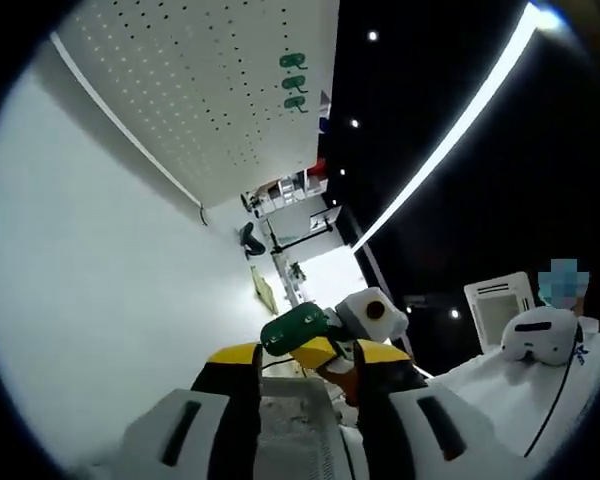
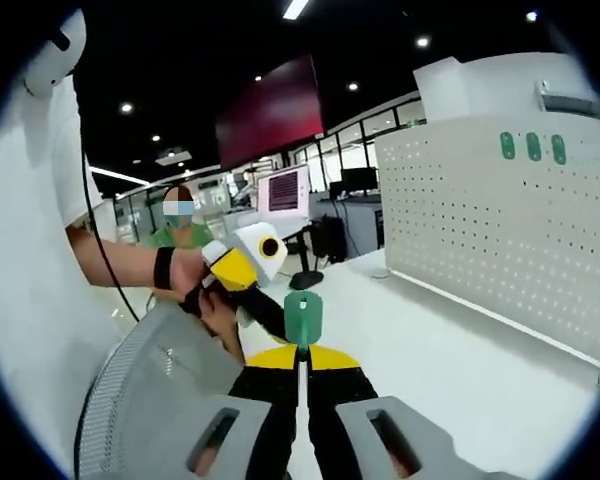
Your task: Insert the hook assembly into the mounting plate slot until the hook locks in place.
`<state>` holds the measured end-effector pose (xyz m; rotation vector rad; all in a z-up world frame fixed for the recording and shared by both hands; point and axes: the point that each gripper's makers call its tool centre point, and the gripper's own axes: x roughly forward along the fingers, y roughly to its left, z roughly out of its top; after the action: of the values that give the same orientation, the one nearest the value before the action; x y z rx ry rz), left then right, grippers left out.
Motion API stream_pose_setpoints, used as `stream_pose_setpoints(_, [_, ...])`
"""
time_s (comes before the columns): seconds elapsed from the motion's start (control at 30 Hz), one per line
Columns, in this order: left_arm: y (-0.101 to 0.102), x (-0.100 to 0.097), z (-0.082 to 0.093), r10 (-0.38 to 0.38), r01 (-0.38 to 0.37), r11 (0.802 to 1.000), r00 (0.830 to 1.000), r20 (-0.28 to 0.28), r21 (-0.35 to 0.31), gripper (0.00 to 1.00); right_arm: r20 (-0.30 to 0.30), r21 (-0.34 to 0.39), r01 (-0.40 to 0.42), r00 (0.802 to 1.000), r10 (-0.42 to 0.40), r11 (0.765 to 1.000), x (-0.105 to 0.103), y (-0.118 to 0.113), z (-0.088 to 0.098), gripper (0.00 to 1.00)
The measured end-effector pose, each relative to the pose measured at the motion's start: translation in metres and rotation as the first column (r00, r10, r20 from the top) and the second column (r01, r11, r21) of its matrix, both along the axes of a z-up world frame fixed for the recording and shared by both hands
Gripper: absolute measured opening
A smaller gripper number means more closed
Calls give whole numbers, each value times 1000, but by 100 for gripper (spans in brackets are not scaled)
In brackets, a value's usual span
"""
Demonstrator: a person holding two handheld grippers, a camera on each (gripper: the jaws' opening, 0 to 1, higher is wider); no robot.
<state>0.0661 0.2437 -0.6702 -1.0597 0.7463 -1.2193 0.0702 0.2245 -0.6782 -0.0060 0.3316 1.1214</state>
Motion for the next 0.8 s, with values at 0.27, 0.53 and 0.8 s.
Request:
stream_pose_setpoints(0.27, [1,0,-5,33,-42,995,995,97,89,44,9,-6,62,998,-62,998,9,-4,5,0])
stream_pose_setpoints(0.53, [4,11,-6,124,-163,975,963,238,150,49,-4,-31,127,992,-127,991,19,-10,1,0])
stream_pose_setpoints(0.8, [9,16,-1,113,-264,930,866,486,254,60,-20,-33,189,982,-190,981,25,-15,4,0])
